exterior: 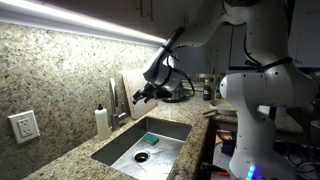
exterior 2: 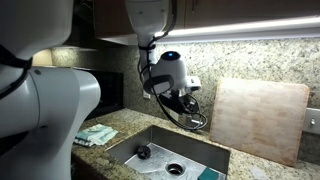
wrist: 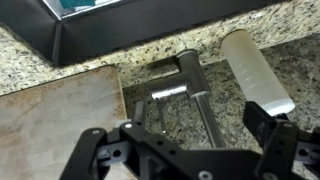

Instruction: Open the tap

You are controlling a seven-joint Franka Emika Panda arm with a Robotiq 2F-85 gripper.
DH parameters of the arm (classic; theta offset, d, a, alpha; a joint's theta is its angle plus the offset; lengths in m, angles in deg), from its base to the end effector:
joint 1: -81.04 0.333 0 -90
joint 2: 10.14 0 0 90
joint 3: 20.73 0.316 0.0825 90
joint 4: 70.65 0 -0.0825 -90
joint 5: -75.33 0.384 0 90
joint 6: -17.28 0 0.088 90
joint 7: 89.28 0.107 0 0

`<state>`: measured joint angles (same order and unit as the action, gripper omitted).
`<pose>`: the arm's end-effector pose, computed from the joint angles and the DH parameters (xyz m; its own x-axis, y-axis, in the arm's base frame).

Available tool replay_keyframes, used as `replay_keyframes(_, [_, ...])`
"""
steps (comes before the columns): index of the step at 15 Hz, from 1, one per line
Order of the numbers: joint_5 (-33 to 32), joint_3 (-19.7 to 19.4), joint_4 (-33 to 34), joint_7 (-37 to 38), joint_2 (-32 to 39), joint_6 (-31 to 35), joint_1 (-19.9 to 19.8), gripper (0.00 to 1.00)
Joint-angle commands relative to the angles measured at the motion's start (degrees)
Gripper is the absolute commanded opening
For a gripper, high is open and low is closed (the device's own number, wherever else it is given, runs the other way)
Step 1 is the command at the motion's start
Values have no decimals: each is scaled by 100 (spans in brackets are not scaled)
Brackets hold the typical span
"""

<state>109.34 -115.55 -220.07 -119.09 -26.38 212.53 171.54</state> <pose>0.4642 -0.0961 0.3102 0.7161 -0.2989 0.6308 -0.2162 -0.9542 -0.2066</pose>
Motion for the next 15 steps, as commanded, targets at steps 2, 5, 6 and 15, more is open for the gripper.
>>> replay_keyframes(2, [-1063,-1806,710,-184,-904,343,1399,100])
replay_keyframes(5, [-1855,-2873,1631,-346,-1512,289,2198,100])
replay_keyframes(6, [-2107,-3179,1971,-376,-1750,285,2447,100])
replay_keyframes(15, [-3365,-3919,2666,386,-2373,260,2934,100])
